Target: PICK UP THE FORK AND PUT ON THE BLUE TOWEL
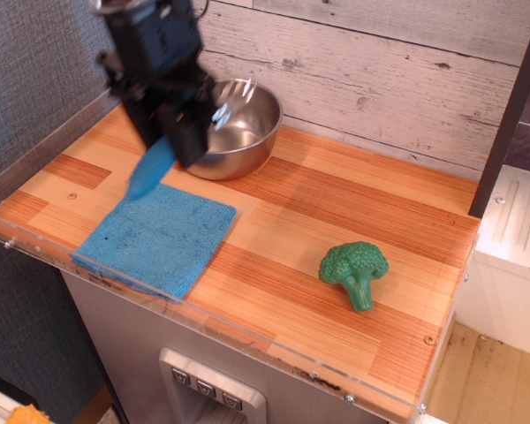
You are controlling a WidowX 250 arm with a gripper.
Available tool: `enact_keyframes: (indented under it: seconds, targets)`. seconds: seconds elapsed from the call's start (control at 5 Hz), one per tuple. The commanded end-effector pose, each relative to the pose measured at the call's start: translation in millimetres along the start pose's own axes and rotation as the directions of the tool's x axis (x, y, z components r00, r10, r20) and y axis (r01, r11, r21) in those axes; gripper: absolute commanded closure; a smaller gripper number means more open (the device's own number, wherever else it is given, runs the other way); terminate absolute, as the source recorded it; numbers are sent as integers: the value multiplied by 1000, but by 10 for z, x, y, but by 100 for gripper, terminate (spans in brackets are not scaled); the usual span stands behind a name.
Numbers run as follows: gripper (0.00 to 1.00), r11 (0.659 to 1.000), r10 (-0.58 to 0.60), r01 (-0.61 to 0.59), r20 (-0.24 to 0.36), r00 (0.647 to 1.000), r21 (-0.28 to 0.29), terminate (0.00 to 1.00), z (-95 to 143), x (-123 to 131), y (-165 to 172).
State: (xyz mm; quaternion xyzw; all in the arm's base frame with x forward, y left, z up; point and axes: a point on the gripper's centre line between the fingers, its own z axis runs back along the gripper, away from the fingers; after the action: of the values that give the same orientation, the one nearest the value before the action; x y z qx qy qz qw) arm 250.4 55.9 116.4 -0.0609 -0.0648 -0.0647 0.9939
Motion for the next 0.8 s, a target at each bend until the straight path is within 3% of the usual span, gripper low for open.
enact_keyframes:
  seconds: [0.0,0.6]
  targets:
    - [100,995,18,-16,-22,1000,101,0,-141,-204,228]
    - [100,981,88,-72,-85,992,178,0,-577,-238,413]
